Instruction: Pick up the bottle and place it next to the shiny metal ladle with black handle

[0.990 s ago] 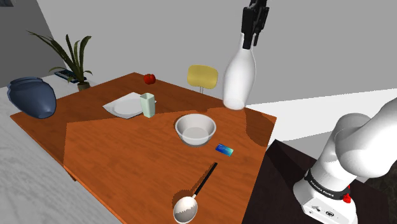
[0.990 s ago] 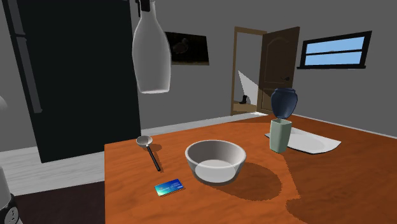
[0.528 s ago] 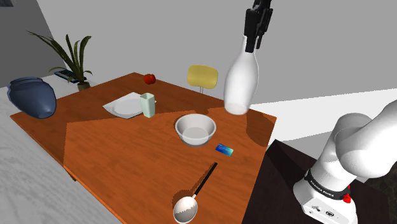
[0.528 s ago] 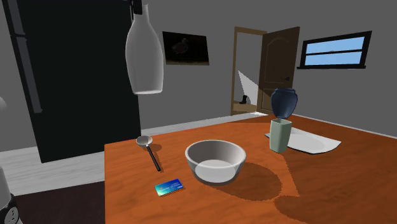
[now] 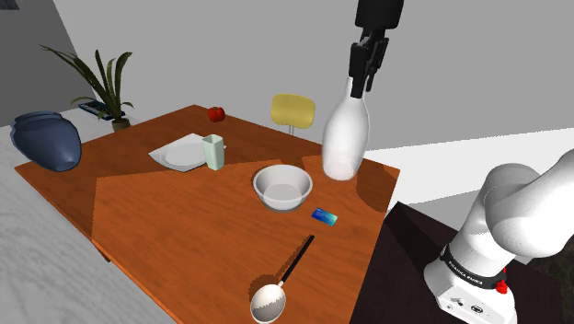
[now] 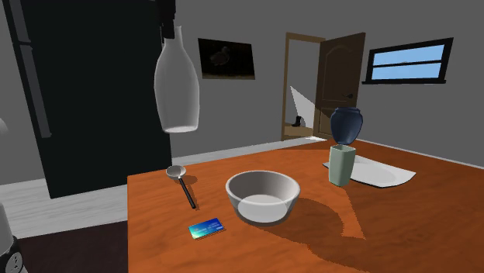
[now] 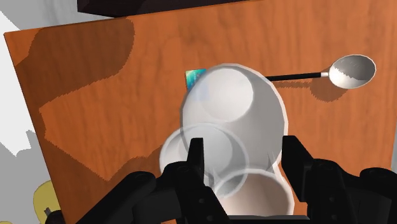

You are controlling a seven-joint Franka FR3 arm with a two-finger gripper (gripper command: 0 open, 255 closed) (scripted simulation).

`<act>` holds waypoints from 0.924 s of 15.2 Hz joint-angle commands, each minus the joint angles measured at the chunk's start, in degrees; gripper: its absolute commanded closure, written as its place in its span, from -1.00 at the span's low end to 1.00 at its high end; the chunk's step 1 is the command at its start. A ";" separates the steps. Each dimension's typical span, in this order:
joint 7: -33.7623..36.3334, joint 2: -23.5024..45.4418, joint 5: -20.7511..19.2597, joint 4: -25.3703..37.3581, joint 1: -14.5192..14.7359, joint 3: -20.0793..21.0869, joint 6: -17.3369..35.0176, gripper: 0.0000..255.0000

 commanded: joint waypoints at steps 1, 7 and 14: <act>-0.02 -0.51 0.09 -1.96 0.06 0.05 1.50 1.00; -0.18 -2.30 0.37 -8.18 0.25 0.15 5.94 1.00; -0.31 -3.87 0.71 -14.88 0.47 0.36 11.08 1.00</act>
